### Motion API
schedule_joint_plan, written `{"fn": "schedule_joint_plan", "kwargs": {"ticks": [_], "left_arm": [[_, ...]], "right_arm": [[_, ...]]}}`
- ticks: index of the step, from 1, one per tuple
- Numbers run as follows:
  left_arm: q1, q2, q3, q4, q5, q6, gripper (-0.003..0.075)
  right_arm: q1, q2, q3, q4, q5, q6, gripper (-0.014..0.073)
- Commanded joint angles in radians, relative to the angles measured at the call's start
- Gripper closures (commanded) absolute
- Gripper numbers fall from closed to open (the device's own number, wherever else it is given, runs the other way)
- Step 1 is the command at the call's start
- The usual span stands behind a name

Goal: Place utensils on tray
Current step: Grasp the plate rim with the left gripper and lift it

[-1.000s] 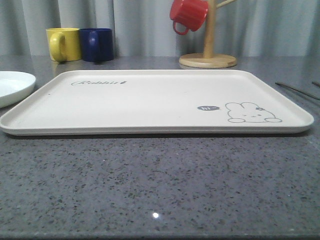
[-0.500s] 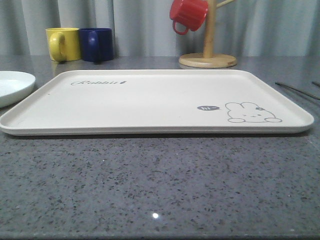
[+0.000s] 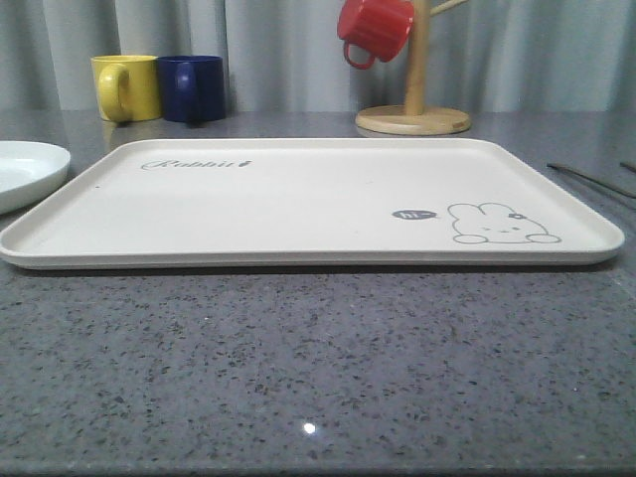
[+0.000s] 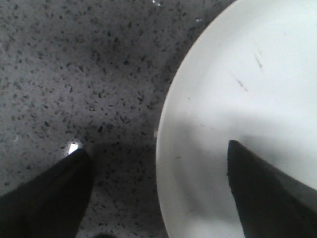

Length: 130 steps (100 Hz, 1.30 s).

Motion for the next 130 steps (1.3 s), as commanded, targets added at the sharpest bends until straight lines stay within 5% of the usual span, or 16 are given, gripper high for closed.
{"fn": "schedule_joint_plan", "kwargs": {"ticks": [1, 10, 28, 99, 130], "left_arm": [[0.005, -0.022, -0.032, -0.013, -0.031, -0.001, 0.0212], [0.005, -0.020, -0.032, -0.013, -0.025, 0.007, 0.0325], [0.005, -0.020, -0.032, -0.010, -0.023, 0.013, 0.0740], [0.074, -0.337, -0.069, -0.229, 0.011, 0.167, 0.0739], [-0.111, -0.302, -0.139, -0.358, 0.066, 0.250, 0.0739]], "right_arm": [[-0.008, -0.014, 0.002, 0.001, -0.088, -0.007, 0.0662], [-0.008, -0.014, 0.002, 0.001, -0.088, -0.007, 0.0662], [-0.008, -0.014, 0.002, 0.001, -0.088, -0.007, 0.0662], [-0.008, -0.014, 0.002, 0.001, -0.088, -0.007, 0.0662], [-0.008, -0.014, 0.002, 0.001, -0.088, -0.007, 0.0662]]}}
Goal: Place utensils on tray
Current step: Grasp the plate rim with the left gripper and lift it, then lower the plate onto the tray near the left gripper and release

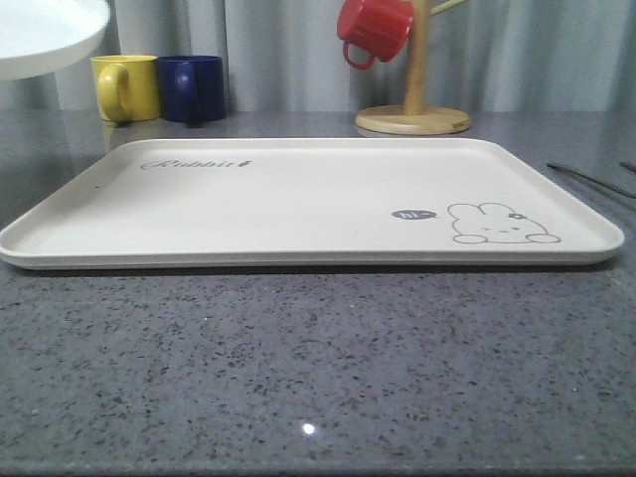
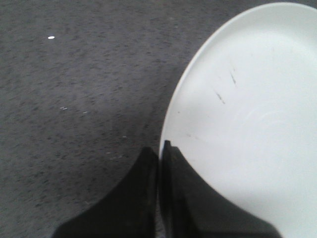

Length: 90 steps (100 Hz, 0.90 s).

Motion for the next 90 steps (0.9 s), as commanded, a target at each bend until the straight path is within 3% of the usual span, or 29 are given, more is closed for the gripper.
{"fn": "schedule_joint_plan", "kwargs": {"ticks": [1, 35, 90], "left_arm": [[-0.072, 0.000, -0.052, -0.051, -0.035, 0.006, 0.0740], [-0.310, 0.200, -0.114, -0.051, -0.036, 0.006, 0.0739], [-0.352, 0.364, -0.142, -0.076, -0.042, 0.006, 0.0739]], "right_arm": [[-0.008, -0.014, 0.002, 0.001, -0.088, -0.007, 0.0662], [-0.008, -0.014, 0.002, 0.001, -0.088, -0.007, 0.0662], [-0.008, -0.014, 0.002, 0.001, -0.088, -0.007, 0.0662]]}}
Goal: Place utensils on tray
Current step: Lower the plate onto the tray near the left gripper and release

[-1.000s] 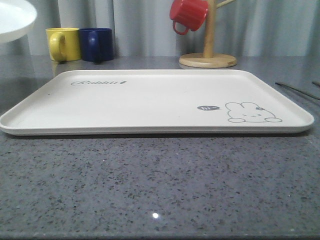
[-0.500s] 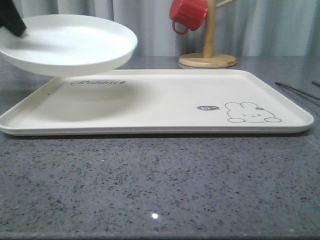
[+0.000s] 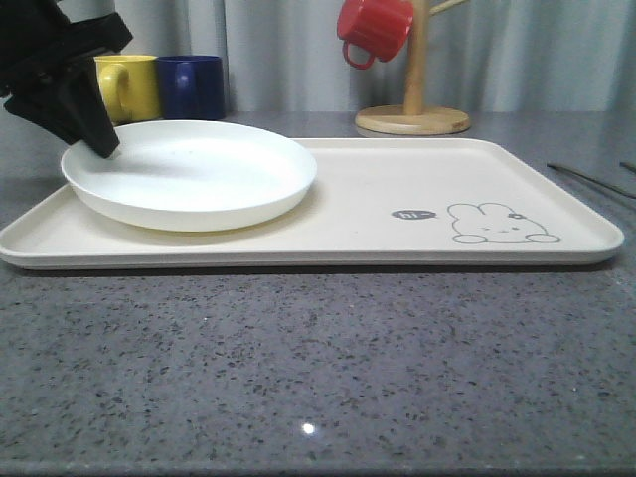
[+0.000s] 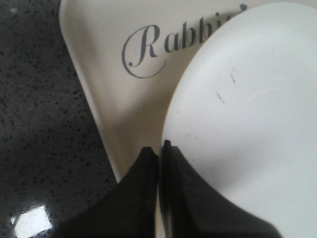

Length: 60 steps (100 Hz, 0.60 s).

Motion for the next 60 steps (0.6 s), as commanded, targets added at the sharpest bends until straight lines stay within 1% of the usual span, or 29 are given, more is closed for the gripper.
{"fn": "schedule_joint_plan", "kwargs": {"ticks": [1, 19, 24, 31, 36, 38, 41, 48, 55, 60], "left_arm": [[-0.009, -0.039, -0.035, -0.046, -0.034, 0.000, 0.0739], [-0.009, -0.039, -0.035, -0.046, -0.034, 0.000, 0.0736], [-0.009, -0.039, -0.035, -0.046, -0.034, 0.000, 0.0714], [-0.009, -0.039, -0.035, -0.046, -0.034, 0.000, 0.0638], [-0.009, -0.039, -0.035, -0.046, -0.034, 0.005, 0.0549], [-0.009, -0.039, -0.035, -0.046, -0.034, 0.008, 0.0524], [-0.009, -0.039, -0.035, -0.046, -0.034, 0.014, 0.0463], [-0.009, -0.039, -0.035, -0.046, -0.034, 0.021, 0.0357], [-0.009, -0.039, -0.035, -0.046, -0.038, 0.028, 0.0300], [-0.009, -0.046, -0.035, -0.046, -0.043, 0.039, 0.0290]], "right_arm": [[-0.008, -0.014, 0.002, 0.001, -0.088, -0.007, 0.0662], [-0.008, -0.014, 0.002, 0.001, -0.088, -0.007, 0.0662], [-0.008, -0.014, 0.002, 0.001, -0.088, -0.007, 0.0662], [-0.008, -0.014, 0.002, 0.001, -0.088, -0.007, 0.0662], [-0.008, -0.014, 0.002, 0.001, -0.088, -0.007, 0.0662], [-0.008, -0.014, 0.002, 0.001, -0.088, -0.007, 0.0662], [-0.008, -0.014, 0.002, 0.001, -0.088, -0.007, 0.0662], [-0.008, -0.014, 0.002, 0.001, -0.088, -0.007, 0.0662], [-0.008, -0.014, 0.002, 0.001, -0.088, -0.007, 0.0662], [-0.008, -0.014, 0.002, 0.001, -0.088, -0.007, 0.0662]]}}
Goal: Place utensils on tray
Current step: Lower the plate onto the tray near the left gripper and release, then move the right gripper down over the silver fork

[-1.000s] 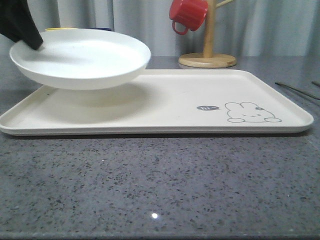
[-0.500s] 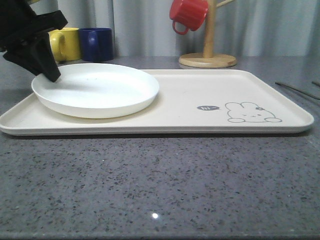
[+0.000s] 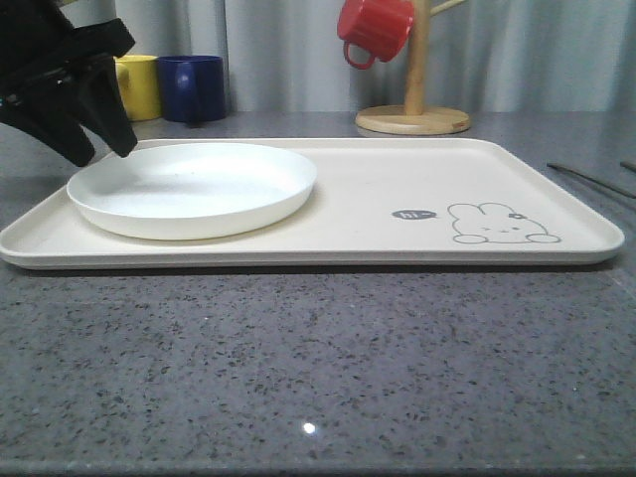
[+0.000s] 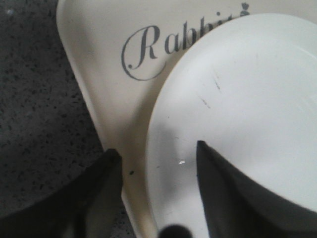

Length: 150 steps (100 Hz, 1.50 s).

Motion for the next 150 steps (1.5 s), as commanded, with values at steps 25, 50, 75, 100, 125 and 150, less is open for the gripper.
{"fn": "schedule_joint_plan", "kwargs": {"ticks": [25, 50, 75, 100, 125, 150], "left_arm": [[-0.009, -0.175, -0.016, -0.038, -0.144, 0.022, 0.0291], [0.003, -0.422, 0.168, -0.014, -0.341, 0.022, 0.0291], [0.052, -0.767, 0.444, -0.004, -0.517, 0.022, 0.0291], [0.072, -1.086, 0.658, -0.004, -0.559, 0.022, 0.0295], [0.072, -1.300, 0.780, 0.045, -0.559, 0.022, 0.0504], [0.072, -1.366, 0.830, 0.058, -0.554, 0.022, 0.0739]], "right_arm": [[-0.008, -0.014, 0.002, 0.001, -0.088, -0.007, 0.0662], [-0.008, -0.014, 0.002, 0.001, -0.088, -0.007, 0.0662], [-0.008, -0.014, 0.002, 0.001, -0.088, -0.007, 0.0662], [-0.008, -0.014, 0.002, 0.001, -0.088, -0.007, 0.0662], [-0.008, -0.014, 0.002, 0.001, -0.088, -0.007, 0.0662], [-0.008, -0.014, 0.002, 0.001, -0.088, -0.007, 0.0662]]}}
